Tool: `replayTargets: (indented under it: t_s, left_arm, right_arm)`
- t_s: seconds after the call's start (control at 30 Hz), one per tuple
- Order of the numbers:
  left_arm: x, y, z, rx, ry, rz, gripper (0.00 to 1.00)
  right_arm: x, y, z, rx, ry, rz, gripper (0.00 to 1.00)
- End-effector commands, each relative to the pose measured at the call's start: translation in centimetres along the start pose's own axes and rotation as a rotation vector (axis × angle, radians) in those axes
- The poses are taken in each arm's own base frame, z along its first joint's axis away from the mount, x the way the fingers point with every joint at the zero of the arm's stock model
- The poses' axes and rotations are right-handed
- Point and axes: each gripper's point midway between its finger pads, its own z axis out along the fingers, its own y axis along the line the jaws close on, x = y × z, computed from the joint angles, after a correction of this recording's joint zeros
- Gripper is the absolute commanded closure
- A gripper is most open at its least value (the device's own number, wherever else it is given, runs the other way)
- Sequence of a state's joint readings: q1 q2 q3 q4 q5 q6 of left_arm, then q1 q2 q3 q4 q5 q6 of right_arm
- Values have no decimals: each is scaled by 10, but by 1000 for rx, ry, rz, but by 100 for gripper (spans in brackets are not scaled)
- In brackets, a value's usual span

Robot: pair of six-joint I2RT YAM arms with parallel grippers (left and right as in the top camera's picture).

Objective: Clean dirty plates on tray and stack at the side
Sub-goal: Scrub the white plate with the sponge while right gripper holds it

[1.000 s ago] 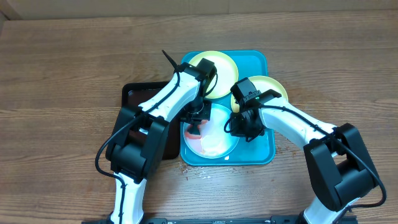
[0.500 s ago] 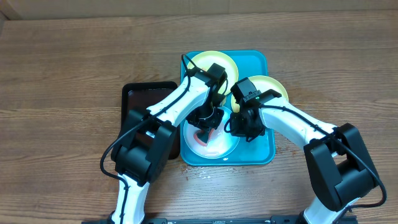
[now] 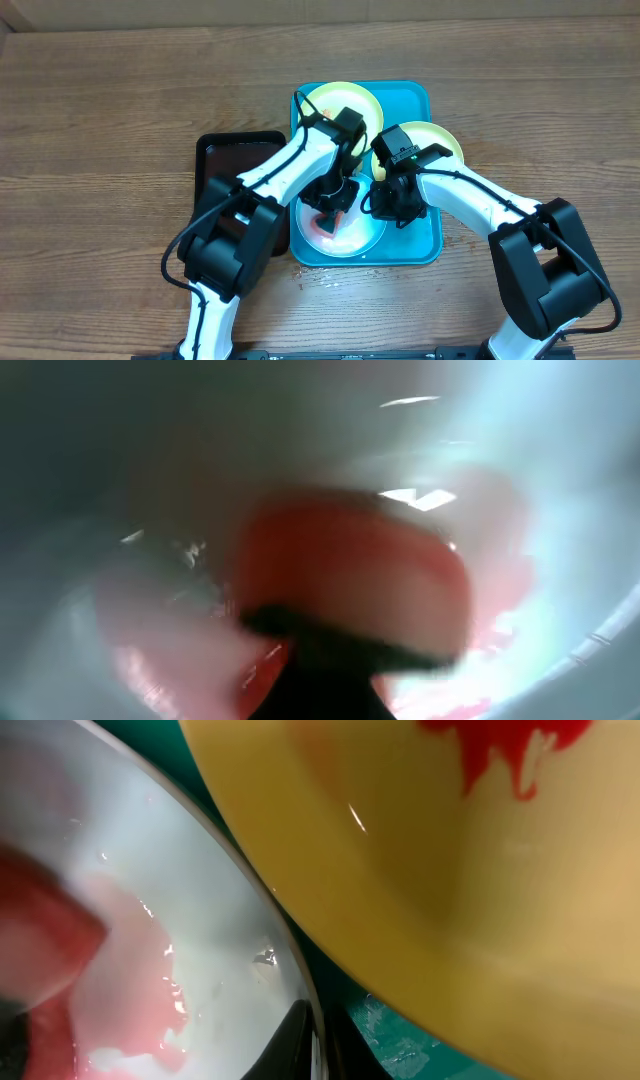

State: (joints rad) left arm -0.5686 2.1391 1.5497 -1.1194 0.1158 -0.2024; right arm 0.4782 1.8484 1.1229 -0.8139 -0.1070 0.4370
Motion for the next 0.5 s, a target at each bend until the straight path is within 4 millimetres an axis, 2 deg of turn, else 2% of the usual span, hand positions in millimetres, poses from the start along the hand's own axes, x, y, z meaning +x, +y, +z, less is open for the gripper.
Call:
replayTargets:
  t_s: [0.0,0.17,0.23,0.37,0.47]
  left_arm:
    - [11,86,10,-361,2,-301,96]
    - [8,126,-2,-478,-52,-451,96]
    - [7,132,-4,-488,-58,-465,96]
    - [7,125,-7,-443,-37,-466,96]
    - [3,97,-7,-284,1,-404,96]
  right_arm:
    - [-3,-9,2,45,-15,5,94]
    - [-3,-9,2,45,-16,5,94]
    - [-3,-9,2,45,-17,5,94]
    - [-3,-9,2,44,-17,5,94]
    - [-3,-9,2,45,-16,5,94]
